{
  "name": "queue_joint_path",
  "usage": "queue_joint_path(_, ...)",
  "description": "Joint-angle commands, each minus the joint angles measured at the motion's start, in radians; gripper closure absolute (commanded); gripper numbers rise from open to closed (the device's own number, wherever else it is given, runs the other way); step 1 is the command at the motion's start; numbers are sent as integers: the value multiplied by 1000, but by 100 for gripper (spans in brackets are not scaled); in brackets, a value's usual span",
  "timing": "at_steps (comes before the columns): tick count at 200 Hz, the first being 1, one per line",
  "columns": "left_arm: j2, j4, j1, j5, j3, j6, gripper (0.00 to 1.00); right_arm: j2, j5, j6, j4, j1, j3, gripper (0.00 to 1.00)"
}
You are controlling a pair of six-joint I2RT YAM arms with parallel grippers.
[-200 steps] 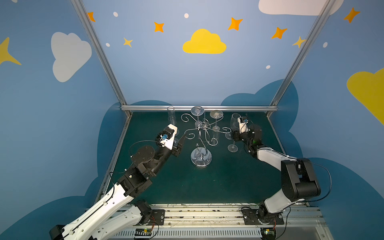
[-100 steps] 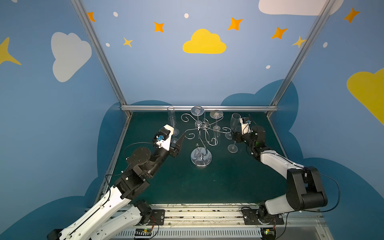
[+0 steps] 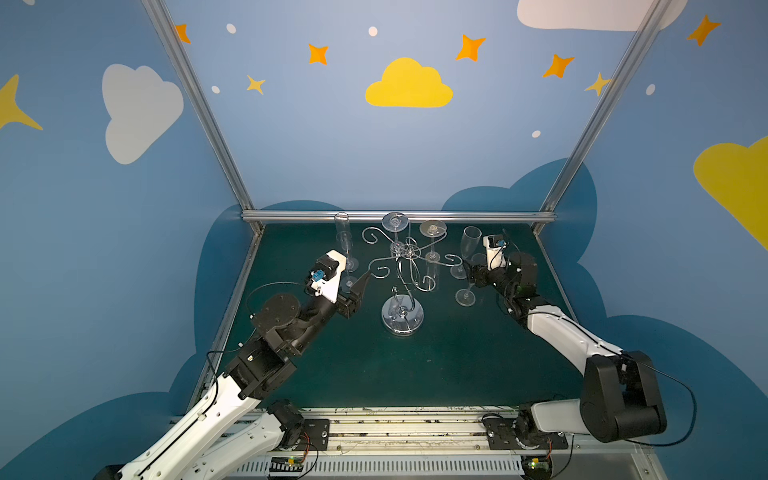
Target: Take the wine glass off the wine glass rack
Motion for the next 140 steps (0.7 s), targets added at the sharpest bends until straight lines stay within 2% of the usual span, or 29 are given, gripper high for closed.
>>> queue_joint_path(1,9,-46,19,40,71,-21,32,-55,9,-15,-39,-5,-12,19)
queue_joint_path(23,40,-112,63,107,129,-57,32,-112,28,-36,-71,-8,-9,18)
queue_joint_path(53,103,-197,173,244,222,-120,31,-202,29,-53,-128,-16,1,18)
queue_joint_path(85,224,-336,300,396,390,-179,31,-309,31,-51,-225,-21,33,17)
queue_joint_path(110,328,-452,381,462,535,-233,31,-398,47,-16,-310,-22,58,17)
queue_joint_path(140,456,-504,497,673,663,-328,31,-518,39,7,-343,-22,35,17)
